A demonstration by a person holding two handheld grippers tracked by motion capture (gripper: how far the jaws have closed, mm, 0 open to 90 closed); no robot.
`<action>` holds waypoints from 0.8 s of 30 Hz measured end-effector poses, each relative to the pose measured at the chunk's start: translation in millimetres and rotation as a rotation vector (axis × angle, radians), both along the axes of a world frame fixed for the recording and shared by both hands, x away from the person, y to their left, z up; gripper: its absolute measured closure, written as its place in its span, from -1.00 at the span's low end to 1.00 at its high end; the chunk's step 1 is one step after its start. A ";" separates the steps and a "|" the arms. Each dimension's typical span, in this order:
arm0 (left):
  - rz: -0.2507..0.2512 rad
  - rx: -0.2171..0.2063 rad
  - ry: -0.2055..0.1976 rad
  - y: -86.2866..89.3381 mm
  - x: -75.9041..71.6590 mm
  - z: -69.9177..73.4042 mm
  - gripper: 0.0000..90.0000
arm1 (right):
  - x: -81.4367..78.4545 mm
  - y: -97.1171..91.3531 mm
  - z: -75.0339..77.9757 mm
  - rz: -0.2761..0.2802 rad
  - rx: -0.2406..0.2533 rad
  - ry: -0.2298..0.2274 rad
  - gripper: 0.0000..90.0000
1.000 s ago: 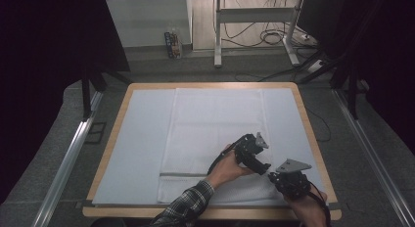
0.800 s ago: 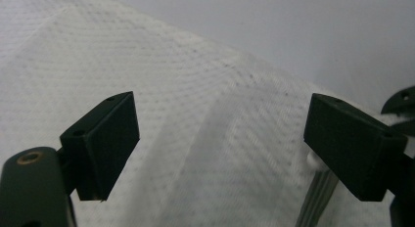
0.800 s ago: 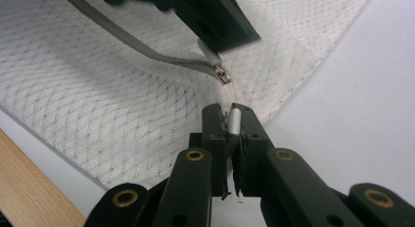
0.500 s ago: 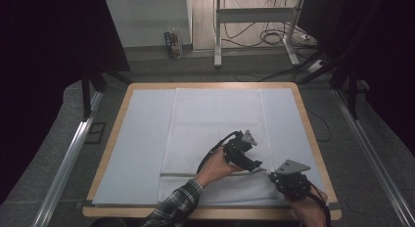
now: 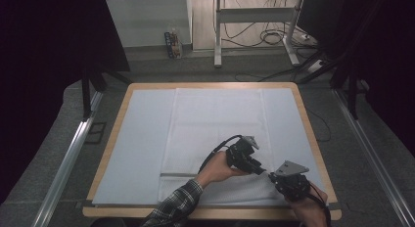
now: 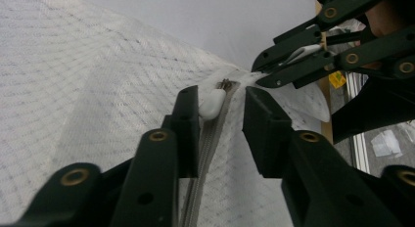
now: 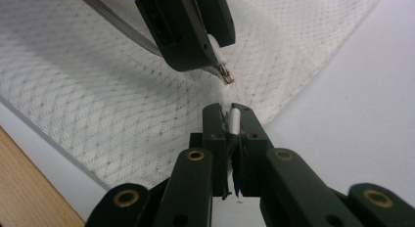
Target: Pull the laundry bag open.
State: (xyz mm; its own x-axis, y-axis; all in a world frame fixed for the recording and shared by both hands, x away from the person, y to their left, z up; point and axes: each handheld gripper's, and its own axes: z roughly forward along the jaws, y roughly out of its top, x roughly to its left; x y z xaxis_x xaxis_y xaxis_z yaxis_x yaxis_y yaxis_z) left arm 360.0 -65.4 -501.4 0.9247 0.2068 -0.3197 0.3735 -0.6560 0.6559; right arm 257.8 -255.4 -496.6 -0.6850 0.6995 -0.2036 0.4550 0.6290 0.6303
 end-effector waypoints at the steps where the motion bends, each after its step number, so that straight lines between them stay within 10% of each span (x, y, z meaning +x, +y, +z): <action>1: 0.002 -0.005 0.004 0.4 -0.3 1.2 0.59 | 0.2 0.0 -0.5 0.000 -0.001 0.002 0.87; 24: -0.054 0.033 0.029 -3.7 -3.9 2.8 0.77 | 0.5 0.5 -1.4 0.012 -0.019 0.002 0.89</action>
